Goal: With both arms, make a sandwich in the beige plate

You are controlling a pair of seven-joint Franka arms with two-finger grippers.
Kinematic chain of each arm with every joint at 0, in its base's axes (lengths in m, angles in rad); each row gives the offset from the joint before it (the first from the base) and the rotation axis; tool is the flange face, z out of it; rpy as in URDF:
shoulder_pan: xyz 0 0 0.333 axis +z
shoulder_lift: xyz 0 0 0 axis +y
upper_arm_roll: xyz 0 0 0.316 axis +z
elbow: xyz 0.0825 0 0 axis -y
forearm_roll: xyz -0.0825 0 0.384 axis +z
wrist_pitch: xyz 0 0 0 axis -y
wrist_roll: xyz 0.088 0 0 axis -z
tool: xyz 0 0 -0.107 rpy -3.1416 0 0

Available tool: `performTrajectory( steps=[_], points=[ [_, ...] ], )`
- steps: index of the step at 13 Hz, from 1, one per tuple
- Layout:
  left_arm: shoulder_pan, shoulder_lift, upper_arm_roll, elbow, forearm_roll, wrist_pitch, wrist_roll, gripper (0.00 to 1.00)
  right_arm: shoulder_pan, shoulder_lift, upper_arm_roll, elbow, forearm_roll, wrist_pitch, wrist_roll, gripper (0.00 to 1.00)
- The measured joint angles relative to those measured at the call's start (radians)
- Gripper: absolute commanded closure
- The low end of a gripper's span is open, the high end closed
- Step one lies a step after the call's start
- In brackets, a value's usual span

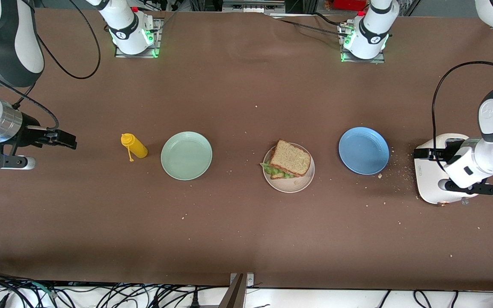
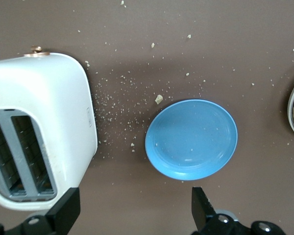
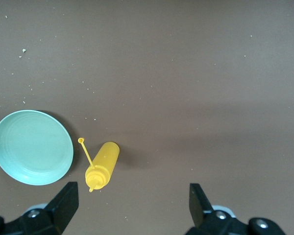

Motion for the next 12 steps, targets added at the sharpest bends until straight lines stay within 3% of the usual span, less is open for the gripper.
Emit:
performTrajectory(
  steps=[2,5,12],
  points=[
    [0.0,-0.012,0.002,0.051,0.023,-0.035,-0.002,0.0,0.0,0.0,0.0,0.0,0.0,0.0,0.0,0.0],
    [-0.003,-0.081,0.002,0.053,0.023,-0.049,-0.005,0.0,0.0,0.0,0.0,0.0,0.0,0.0,0.0,0.0],
    [-0.043,-0.324,0.001,-0.177,0.023,0.002,-0.011,0.0,0.0,0.0,0.0,0.0,0.0,0.0,0.0,0.0]
  ],
)
